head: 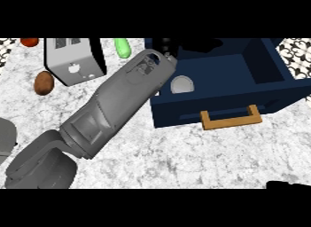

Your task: Pick up the can, place it into the drawer and close the drawer

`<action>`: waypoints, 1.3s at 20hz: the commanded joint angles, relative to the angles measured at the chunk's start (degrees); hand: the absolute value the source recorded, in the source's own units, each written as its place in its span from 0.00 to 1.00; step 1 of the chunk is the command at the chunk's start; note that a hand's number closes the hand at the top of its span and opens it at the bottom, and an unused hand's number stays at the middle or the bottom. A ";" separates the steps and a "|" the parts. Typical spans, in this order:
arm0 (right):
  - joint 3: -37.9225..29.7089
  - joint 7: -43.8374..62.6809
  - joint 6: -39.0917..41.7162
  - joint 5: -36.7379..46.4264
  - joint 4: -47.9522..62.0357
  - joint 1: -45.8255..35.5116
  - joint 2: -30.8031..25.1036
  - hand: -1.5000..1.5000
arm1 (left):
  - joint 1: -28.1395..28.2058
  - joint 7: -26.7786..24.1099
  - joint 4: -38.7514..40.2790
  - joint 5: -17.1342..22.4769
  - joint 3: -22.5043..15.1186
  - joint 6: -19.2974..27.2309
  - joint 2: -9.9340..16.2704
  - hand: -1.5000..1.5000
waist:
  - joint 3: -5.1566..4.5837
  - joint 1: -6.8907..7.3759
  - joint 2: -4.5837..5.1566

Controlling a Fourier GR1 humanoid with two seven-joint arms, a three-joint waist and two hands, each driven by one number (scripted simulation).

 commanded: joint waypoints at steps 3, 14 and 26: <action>4.29 -3.26 -0.06 9.27 -2.07 -0.27 -1.66 0.00 | 0.19 -2.14 -1.03 3.53 1.44 0.17 0.00 0.00 | -0.03 0.76 -0.09; 10.82 -2.54 -3.06 32.68 4.92 -8.25 -8.38 0.00 | -1.39 -4.06 -1.98 4.80 0.84 2.06 0.00 0.00 | -0.09 4.47 -0.75; 19.28 -5.25 -16.66 54.38 28.92 -13.31 -5.15 0.00 | -1.53 1.82 -5.64 1.69 2.39 1.84 2.27 0.00 | -0.07 7.89 -1.74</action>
